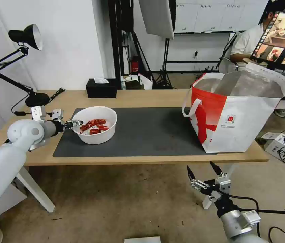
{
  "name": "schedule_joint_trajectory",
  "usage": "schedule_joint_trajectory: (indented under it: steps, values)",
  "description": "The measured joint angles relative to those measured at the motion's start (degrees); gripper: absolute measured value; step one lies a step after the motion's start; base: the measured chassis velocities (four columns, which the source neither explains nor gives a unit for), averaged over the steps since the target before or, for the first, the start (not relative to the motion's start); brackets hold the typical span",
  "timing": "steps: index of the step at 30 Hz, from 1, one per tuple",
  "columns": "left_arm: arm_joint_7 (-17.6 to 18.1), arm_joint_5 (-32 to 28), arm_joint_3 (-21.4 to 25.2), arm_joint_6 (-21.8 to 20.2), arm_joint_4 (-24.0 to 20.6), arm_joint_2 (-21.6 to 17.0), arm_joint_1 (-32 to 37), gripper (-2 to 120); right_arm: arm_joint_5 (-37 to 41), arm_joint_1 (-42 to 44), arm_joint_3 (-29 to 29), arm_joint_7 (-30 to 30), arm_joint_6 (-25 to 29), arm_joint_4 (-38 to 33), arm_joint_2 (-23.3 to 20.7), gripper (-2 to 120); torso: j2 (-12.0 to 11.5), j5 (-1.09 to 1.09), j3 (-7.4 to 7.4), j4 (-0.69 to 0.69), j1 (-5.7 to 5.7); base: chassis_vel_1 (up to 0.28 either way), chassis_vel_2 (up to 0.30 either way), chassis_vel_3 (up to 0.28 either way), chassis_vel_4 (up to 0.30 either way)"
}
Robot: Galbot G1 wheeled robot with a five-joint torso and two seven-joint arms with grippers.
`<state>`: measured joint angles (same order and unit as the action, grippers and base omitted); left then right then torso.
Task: Pick up the trash from the table and place it into the takeout bag.
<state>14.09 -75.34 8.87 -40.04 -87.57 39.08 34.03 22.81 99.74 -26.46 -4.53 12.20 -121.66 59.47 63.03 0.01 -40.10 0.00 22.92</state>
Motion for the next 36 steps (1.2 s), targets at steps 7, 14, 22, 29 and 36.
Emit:
schedule_joint_trajectory:
  steps: [7, 14, 22, 29, 36]
  values:
    - [-0.41, -0.26, 0.41, -0.11, -0.69, -0.34, 1.21, 18, 0.00, 0.00, 0.00, 0.00, 0.00, 0.00, 0.00, 100, 0.00, -0.01, 0.00, 0.00, 0.00, 0.000, 0.000, 0.000, 0.000]
    - [-0.96, -0.85, 0.74, -0.16, -1.12, -0.55, 1.34, 0, 0.00, 0.00, 0.00, 0.00, 0.00, 0.00, 0.00, 100, 0.00, -0.02, 0.00, 0.00, 0.00, 0.000, 0.000, 0.000, 0.000]
    - [-1.95, -0.92, 2.35, 1.56, -3.29, -1.19, 2.10, 0, 0.00, 0.00, 0.00, 0.00, 0.00, 0.00, 0.00, 100, 0.00, -0.02, 0.00, 0.00, 0.00, 0.000, 0.000, 0.000, 0.000]
    - [-2.22, -0.90, 2.85, 3.68, -6.09, -1.82, 1.43, 0, 0.00, 0.00, 0.00, 0.00, 0.00, 0.00, 0.00, 100, 0.00, -0.02, 0.00, 0.02, 0.00, 0.000, 0.000, 0.000, 0.000]
    - [-3.71, 1.23, -2.58, 5.50, -11.36, -0.02, -6.60, 0, 0.00, 0.00, 0.00, 0.00, 0.00, 0.00, 0.00, 100, 0.00, -0.01, 0.00, 0.00, 0.00, 0.000, 0.000, 0.000, 0.000]
